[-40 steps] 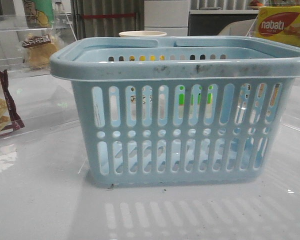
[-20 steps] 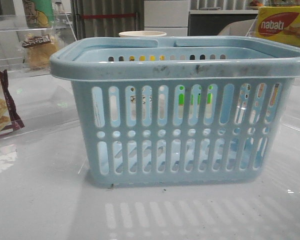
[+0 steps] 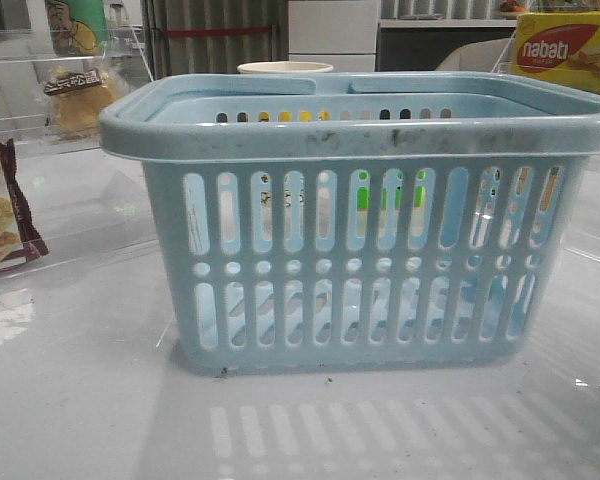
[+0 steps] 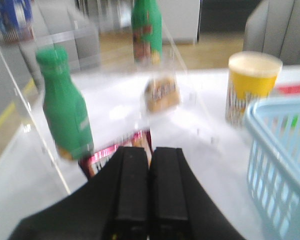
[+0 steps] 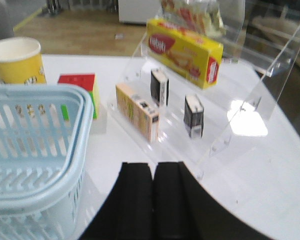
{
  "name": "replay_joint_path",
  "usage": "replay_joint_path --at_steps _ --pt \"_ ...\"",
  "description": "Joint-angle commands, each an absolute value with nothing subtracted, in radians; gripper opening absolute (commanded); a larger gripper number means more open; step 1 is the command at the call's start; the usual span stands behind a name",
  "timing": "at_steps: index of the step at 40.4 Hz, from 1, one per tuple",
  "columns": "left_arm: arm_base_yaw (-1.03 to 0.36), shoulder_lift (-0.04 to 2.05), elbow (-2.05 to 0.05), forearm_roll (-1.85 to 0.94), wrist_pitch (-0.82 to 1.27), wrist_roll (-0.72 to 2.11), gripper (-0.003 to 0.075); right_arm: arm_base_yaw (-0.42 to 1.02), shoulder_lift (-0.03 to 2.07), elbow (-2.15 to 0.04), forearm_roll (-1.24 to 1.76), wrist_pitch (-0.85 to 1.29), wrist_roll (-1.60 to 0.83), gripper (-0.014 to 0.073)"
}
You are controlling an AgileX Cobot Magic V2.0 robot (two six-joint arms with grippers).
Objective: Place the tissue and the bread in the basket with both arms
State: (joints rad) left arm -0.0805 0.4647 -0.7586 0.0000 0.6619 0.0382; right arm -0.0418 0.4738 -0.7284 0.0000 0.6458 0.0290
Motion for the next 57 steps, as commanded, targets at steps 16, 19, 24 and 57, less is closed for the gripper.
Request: replay_joint_path --at_steps 16,19,24,57 --pt "-0.087 0.631 -0.789 -0.008 0.662 0.031 0.0152 -0.043 0.701 -0.764 0.000 0.701 0.027 0.0129" --pt "-0.087 0.645 -0.789 0.000 0.656 0.031 0.0272 -0.043 0.724 -0.764 -0.012 0.696 0.027 0.0264" --pt "-0.087 0.668 -0.789 0.000 0.647 0.031 0.0487 -0.043 0.761 -0.764 -0.022 0.686 0.027 0.0486" --pt "-0.384 0.698 -0.789 -0.013 0.609 0.031 0.0507 -0.204 1.447 -1.255 -0.060 0.603 0.036 0.0541"
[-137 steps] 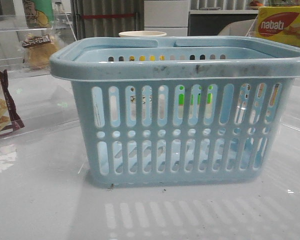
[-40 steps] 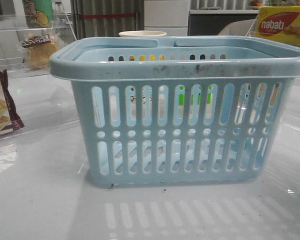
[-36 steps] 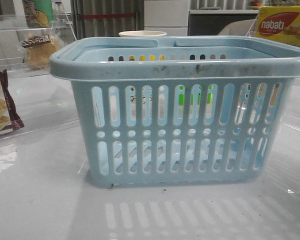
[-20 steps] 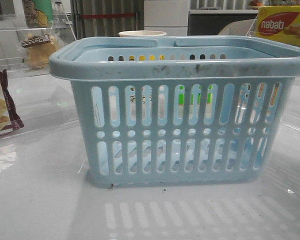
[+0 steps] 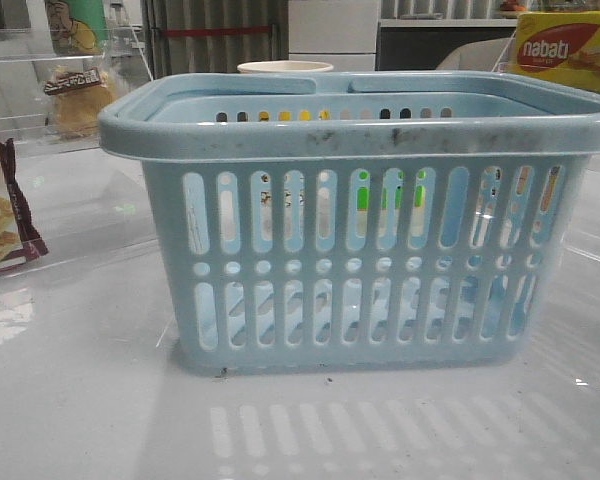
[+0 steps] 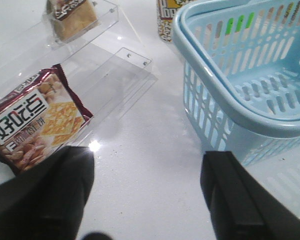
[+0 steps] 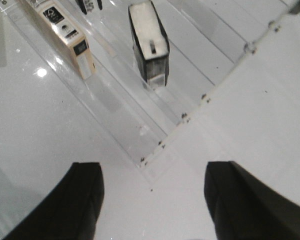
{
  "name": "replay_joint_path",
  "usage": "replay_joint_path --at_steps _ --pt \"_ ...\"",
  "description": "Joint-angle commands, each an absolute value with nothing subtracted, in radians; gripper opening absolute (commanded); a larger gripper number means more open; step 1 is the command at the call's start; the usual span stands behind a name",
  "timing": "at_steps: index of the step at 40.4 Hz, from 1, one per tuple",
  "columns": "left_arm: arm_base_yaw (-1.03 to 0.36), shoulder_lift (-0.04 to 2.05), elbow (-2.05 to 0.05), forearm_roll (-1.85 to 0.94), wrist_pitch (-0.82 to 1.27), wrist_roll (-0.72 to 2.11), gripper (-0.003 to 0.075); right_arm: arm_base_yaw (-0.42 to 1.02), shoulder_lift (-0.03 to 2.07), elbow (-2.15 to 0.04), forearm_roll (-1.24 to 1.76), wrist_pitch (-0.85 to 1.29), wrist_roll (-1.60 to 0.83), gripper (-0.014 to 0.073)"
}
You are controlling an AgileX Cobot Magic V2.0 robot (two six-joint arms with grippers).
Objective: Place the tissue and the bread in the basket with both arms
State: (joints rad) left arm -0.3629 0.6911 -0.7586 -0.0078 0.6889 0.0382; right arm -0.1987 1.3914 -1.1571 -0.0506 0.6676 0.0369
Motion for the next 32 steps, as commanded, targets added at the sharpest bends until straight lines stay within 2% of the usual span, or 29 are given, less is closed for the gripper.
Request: replay_joint_path --at_steps 1,11,21,24,30,32 --pt "-0.384 0.698 -0.789 -0.013 0.609 0.031 0.0507 -0.204 1.470 -1.275 -0.060 0.603 0.036 0.0541" --pt "-0.384 0.698 -0.789 -0.013 0.609 0.031 0.0507 -0.204 1.700 -1.468 -0.060 0.582 0.036 0.0541" --pt "-0.384 0.698 -0.789 -0.013 0.609 0.031 0.0507 -0.204 1.813 -1.516 -0.065 0.504 0.023 0.0538" --pt "-0.384 0.698 -0.789 -0.013 0.609 0.031 0.0507 -0.204 1.827 -1.516 -0.066 0.495 0.023 0.0489" --pt "-0.384 0.698 -0.789 -0.013 0.609 0.031 0.0507 -0.204 1.815 -1.516 -0.066 0.495 0.023 0.0276" --pt "-0.384 0.698 -0.789 -0.013 0.609 0.031 0.0507 -0.204 1.804 -1.516 -0.066 0.494 0.023 0.0237"
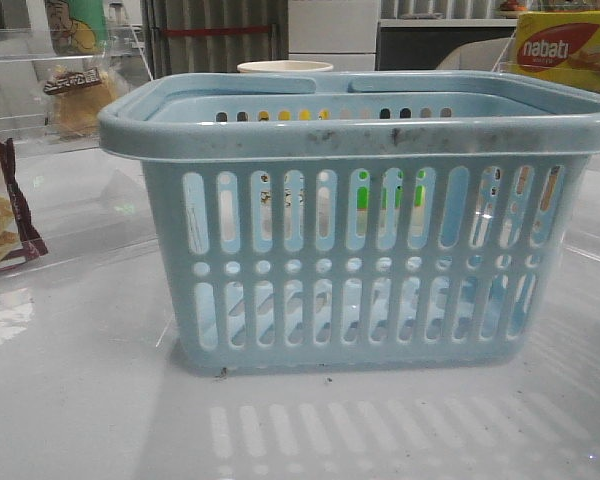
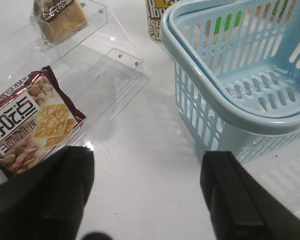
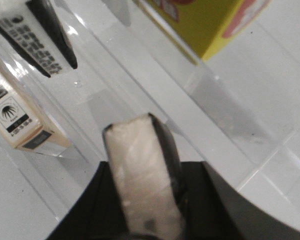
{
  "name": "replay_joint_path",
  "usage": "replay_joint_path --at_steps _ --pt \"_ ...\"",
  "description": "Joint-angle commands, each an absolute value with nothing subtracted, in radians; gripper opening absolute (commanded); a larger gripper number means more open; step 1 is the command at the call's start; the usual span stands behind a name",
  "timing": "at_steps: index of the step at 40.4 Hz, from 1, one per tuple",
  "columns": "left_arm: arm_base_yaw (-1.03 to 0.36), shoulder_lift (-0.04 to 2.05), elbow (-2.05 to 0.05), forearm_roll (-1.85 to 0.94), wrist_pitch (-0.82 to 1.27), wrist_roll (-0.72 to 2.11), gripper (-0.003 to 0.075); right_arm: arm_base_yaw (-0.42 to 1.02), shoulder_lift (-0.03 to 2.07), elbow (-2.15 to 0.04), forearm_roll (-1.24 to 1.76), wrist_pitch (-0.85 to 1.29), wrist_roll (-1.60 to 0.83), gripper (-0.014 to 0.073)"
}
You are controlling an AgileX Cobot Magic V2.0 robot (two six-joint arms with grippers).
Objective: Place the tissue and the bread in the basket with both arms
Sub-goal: 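Carry the tissue pack over the basket and release it inside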
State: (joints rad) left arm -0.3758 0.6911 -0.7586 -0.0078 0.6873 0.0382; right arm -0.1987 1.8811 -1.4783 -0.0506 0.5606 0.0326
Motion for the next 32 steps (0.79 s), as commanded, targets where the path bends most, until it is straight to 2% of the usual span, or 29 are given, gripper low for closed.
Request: replay_joint_path --at_steps 1,11,16,23,32 --pt "-0.384 0.698 -0.789 -0.013 0.609 0.031 0.0507 -0.204 1.795 -1.516 -0.066 0.494 0.023 0.0220" --pt "-0.384 0.698 -0.789 -0.013 0.609 0.031 0.0507 -0.188 1.654 -1.516 -0.054 0.542 0.023 0.0209" --pt "-0.384 0.698 -0.789 -0.013 0.609 0.031 0.0507 -0.134 1.538 -1.516 -0.045 0.590 0.023 0.0209" --pt "-0.384 0.698 -0.789 -0.013 0.609 0.031 0.0507 0.008 1.402 -1.515 -0.037 0.666 0.023 0.0209" --pt "-0.384 0.698 -0.789 -0.013 0.609 0.031 0.0507 0.259 1.368 -1.513 -0.032 0.721 0.023 0.0209"
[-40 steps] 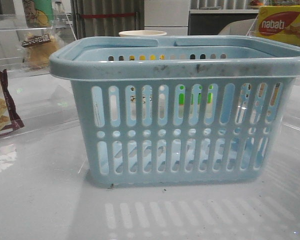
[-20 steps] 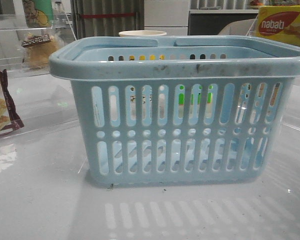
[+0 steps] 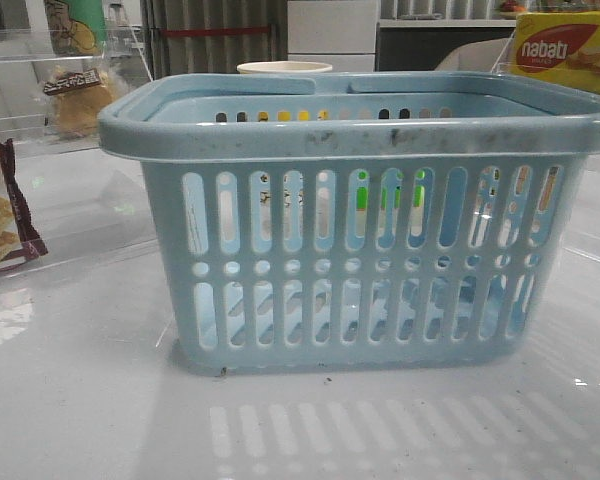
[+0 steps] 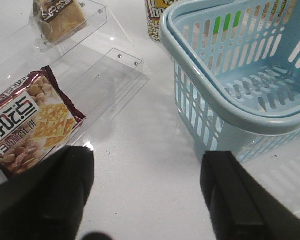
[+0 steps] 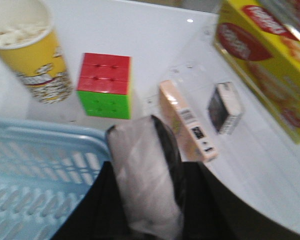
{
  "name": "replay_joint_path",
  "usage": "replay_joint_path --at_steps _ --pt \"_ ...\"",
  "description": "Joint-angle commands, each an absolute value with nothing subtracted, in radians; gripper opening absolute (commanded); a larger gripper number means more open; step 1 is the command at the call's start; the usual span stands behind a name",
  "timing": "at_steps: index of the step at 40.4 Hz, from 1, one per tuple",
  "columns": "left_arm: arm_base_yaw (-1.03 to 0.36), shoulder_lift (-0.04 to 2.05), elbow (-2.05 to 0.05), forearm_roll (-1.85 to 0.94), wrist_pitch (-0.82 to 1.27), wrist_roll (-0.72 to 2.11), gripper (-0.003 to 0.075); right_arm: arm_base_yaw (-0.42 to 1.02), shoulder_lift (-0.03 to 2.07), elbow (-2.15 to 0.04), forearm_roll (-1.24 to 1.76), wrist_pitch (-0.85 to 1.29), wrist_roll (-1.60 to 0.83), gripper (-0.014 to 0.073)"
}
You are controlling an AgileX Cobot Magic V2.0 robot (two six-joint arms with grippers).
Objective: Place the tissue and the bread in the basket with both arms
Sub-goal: 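Carry the tissue pack over the basket and release it inside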
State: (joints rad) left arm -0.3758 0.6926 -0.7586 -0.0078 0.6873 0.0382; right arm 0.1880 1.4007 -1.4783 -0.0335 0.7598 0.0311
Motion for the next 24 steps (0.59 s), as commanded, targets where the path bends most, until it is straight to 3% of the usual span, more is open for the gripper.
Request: replay_joint_path --at_steps 1,11,15,24 --pt "-0.384 0.698 -0.789 -0.013 0.609 0.031 0.0507 0.290 1.373 -1.513 -0.031 0.725 0.023 0.0209" --pt "-0.384 0.698 -0.789 -0.013 0.609 0.031 0.0507 0.487 1.446 -1.464 -0.006 0.717 0.023 0.0210" --pt "-0.384 0.698 -0.789 -0.013 0.609 0.031 0.0507 0.516 1.491 -1.451 0.000 0.716 0.023 0.0252" --pt "-0.384 0.698 -0.789 -0.013 0.609 0.031 0.0507 0.517 1.553 -1.451 0.016 0.675 0.023 0.0568"
